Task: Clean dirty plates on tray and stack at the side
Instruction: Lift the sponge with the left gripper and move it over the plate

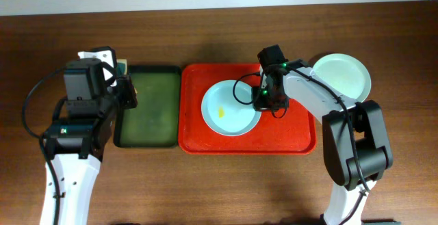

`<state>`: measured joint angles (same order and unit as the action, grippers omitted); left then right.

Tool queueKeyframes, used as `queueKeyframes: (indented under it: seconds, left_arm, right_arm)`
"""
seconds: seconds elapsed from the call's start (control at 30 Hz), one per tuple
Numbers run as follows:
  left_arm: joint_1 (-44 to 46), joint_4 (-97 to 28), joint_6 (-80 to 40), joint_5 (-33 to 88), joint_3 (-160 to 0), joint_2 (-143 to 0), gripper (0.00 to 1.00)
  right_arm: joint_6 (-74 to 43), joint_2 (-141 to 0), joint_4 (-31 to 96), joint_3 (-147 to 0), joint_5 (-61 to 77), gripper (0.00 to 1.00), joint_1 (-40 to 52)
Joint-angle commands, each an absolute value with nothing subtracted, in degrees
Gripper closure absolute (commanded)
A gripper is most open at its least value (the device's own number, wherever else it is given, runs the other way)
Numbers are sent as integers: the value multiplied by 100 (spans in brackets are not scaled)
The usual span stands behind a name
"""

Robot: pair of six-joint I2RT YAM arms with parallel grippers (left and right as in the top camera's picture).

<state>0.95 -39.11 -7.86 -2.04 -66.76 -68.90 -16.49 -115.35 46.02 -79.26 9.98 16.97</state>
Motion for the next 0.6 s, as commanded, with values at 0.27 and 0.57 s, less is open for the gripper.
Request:
queueKeyframes:
  seconds: [0.27,0.57]
  left_arm:
    - [113,-3793,-633,-14,-6724,-8145,100]
    - [113,-3820,-633,69,-6724,-8748,100]
  right_arm:
    - [-1658,-11485,4613,-7874,1483,93,1730]
    - [-1653,-11485,4405,-7867,1282,71,1730]
